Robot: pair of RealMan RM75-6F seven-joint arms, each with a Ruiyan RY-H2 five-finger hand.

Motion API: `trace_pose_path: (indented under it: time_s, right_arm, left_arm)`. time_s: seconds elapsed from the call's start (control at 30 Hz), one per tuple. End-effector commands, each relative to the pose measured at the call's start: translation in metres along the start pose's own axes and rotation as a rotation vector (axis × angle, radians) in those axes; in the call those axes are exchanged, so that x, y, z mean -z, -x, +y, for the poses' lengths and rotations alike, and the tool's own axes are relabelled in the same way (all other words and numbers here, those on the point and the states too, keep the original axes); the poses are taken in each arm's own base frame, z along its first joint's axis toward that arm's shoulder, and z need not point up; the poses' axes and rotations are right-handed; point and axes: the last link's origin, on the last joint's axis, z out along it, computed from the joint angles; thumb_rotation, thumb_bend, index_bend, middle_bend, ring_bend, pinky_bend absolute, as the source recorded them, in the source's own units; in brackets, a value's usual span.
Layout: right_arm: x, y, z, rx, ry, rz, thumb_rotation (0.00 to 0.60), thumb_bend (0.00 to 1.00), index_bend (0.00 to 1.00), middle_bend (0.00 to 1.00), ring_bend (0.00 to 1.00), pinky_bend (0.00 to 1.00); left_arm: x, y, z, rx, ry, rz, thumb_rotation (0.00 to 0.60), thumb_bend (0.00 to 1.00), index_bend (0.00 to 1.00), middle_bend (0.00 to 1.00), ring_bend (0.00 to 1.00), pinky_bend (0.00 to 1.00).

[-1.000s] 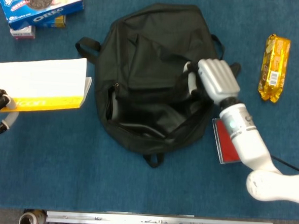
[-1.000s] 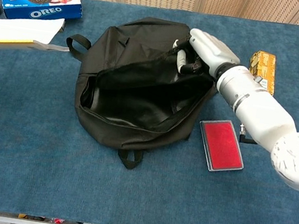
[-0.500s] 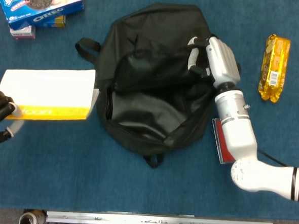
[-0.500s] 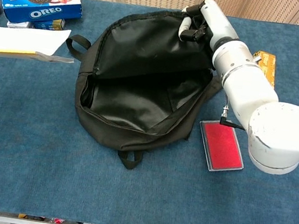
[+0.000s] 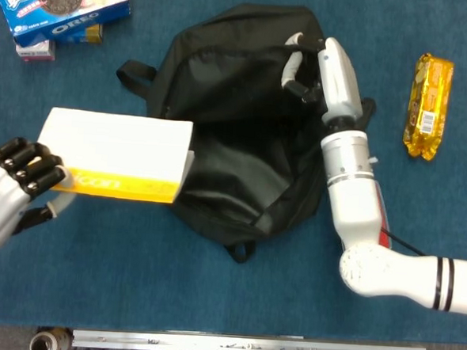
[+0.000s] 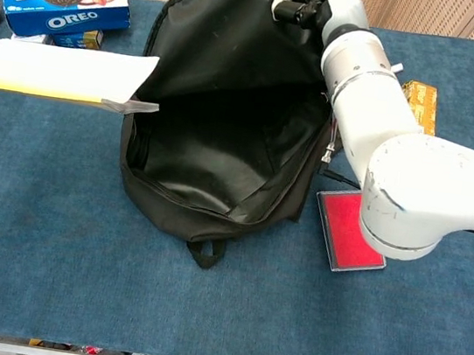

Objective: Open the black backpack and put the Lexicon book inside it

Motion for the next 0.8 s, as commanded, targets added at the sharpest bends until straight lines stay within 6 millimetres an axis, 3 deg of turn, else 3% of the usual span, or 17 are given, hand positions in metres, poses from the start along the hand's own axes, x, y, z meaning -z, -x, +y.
trace_pose_path:
  time_s: [0.03, 0.5, 0.8]
  right_arm:
    - [-0.002, 0.003, -0.008, -0.043, 0.002, 0.009, 0.6, 0.8, 0.81, 0.71, 0.54, 0.78]
    - [-0.006, 0.018, -0.042, -0.157, -0.035, 0.031, 0.6, 0.8, 0.81, 0.71, 0.54, 0.78]
    - [-0.005, 0.032, -0.051, -0.182, -0.053, 0.031, 0.6, 0.8, 0.81, 0.71, 0.54, 0.78]
  left_arm:
    - [-0.008, 0.003, 0.003, 0.007, 0.017, -0.005, 0.6, 0.34, 0.64, 0.62, 0.5, 0.54]
    - [-0.042, 0.019, 0.021, 0.046, 0.087, -0.019, 0.6, 0.34, 0.64, 0.62, 0.5, 0.54]
    - [-0.06, 0.029, 0.034, 0.072, 0.138, -0.029, 0.6, 0.34, 0.64, 0.62, 0.5, 0.54]
